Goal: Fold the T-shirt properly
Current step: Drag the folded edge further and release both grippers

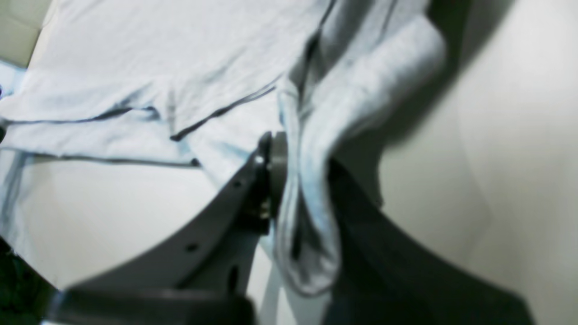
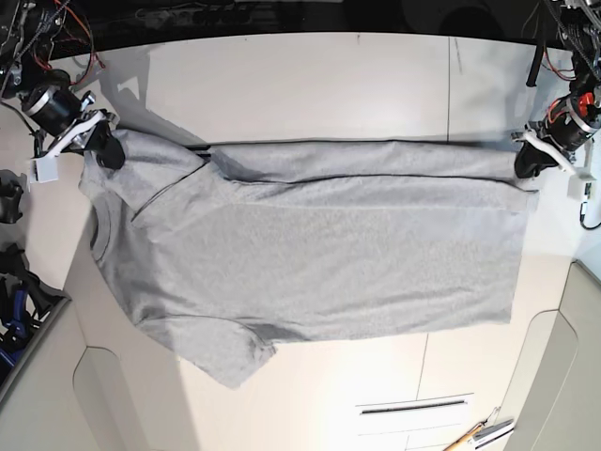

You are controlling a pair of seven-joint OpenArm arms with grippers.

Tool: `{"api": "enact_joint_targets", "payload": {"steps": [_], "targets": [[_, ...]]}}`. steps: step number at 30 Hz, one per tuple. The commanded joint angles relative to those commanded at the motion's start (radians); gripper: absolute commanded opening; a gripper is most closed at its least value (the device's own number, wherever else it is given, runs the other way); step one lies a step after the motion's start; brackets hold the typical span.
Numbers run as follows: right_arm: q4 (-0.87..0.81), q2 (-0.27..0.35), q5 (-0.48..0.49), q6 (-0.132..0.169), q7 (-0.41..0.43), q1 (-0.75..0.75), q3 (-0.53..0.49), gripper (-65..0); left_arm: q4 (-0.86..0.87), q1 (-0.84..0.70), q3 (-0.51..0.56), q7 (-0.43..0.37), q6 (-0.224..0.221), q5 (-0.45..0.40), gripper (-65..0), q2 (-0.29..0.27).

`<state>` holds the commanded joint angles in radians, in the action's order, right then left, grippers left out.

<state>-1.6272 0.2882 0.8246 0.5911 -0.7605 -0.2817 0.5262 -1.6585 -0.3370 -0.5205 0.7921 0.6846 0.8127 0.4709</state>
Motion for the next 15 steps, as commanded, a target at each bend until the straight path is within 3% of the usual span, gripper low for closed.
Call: {"api": "enact_joint_targets", "payload": {"steps": [6, 15], "targets": [[-0.056, 0.000, 0.030, 0.000, 0.000, -0.123, 0.011, -65.0, -0.063, -0.121, -0.005, 0.019, 0.001, 0.062, -65.0, 0.000], [-0.116, 0.000, 0.035, 0.000, 0.000, -0.246, 0.029, -65.0, -0.074, -0.204, -0.006, 0.048, 0.014, 0.086, -65.0, 0.000]]}}
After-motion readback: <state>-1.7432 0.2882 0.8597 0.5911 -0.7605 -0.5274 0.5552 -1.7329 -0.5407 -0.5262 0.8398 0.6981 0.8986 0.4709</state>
